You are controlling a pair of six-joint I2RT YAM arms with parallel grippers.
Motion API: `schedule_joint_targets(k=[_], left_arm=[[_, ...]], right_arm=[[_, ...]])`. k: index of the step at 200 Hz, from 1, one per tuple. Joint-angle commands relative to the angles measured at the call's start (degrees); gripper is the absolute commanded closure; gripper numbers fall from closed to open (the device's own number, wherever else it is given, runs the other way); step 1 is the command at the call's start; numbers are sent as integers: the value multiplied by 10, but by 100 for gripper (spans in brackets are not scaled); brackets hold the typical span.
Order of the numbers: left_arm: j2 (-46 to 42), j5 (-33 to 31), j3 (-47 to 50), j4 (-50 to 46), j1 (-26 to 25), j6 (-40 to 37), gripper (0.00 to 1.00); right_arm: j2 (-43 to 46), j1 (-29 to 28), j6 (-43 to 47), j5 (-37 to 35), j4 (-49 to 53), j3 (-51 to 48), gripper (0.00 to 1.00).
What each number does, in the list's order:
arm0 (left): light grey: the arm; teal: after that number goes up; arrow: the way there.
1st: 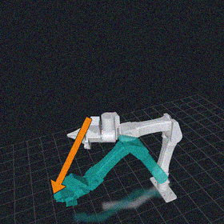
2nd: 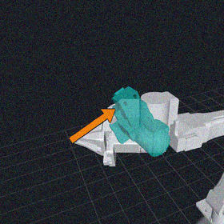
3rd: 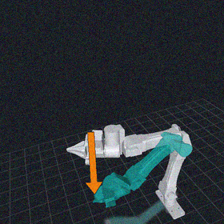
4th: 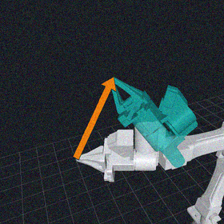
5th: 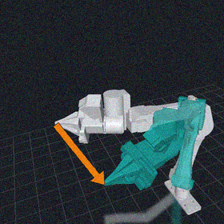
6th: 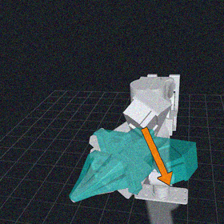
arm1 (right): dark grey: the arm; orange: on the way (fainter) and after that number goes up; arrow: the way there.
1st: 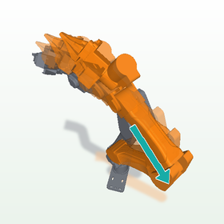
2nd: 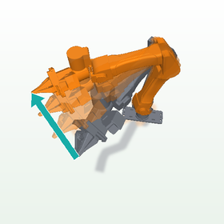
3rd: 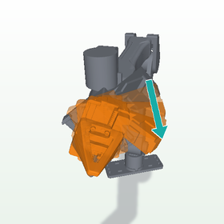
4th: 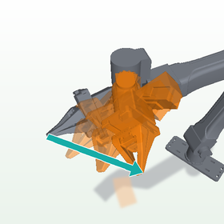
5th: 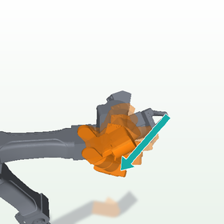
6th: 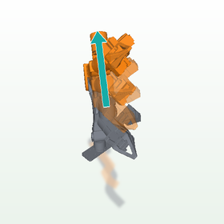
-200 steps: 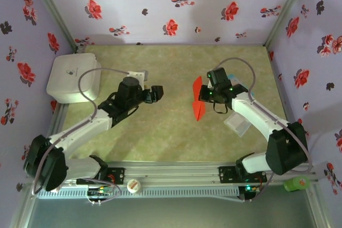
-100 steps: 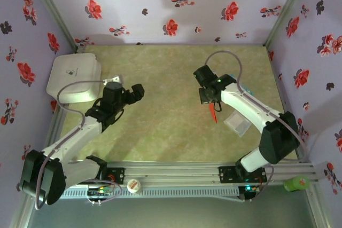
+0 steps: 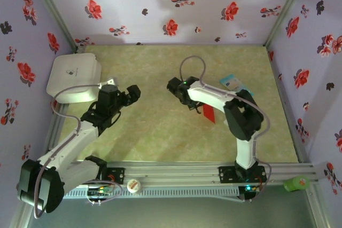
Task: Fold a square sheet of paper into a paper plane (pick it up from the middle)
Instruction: Turn over the paper at the center of the table.
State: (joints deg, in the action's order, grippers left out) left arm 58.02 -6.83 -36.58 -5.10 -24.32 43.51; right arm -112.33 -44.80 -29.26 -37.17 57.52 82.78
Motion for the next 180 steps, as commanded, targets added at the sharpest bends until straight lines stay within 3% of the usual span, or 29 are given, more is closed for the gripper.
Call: schedule_joint_targets(k=[1, 28, 71, 85, 97, 138, 164, 180], left_arm=[[-25, -37, -7, -57, 7, 18, 0], [-39, -50, -11, -81, 9, 21, 0], [-35, -27, -4, -69, 9, 38, 0], [-26, -8, -5, -64, 9, 34, 0], [-14, 11, -12, -58, 9, 28, 0], [58, 97, -51, -37, 8, 12, 7], [123, 156, -77, -25, -2, 3, 15], [169, 185, -104, -24, -17, -4, 19]], right_arm=[[-31, -19, -29, 32, 11, 40, 100], [-59, -27, -36, 108, -19, 59, 100], [-65, -26, -26, 258, -88, 66, 91], [-49, -22, -24, 317, -127, 50, 85], [-29, -14, -33, 359, -166, 25, 74], [80, 50, -81, 488, -305, -102, 60], [163, 108, -110, 554, -389, -199, 61], [188, 144, -121, 594, -425, -248, 69]])
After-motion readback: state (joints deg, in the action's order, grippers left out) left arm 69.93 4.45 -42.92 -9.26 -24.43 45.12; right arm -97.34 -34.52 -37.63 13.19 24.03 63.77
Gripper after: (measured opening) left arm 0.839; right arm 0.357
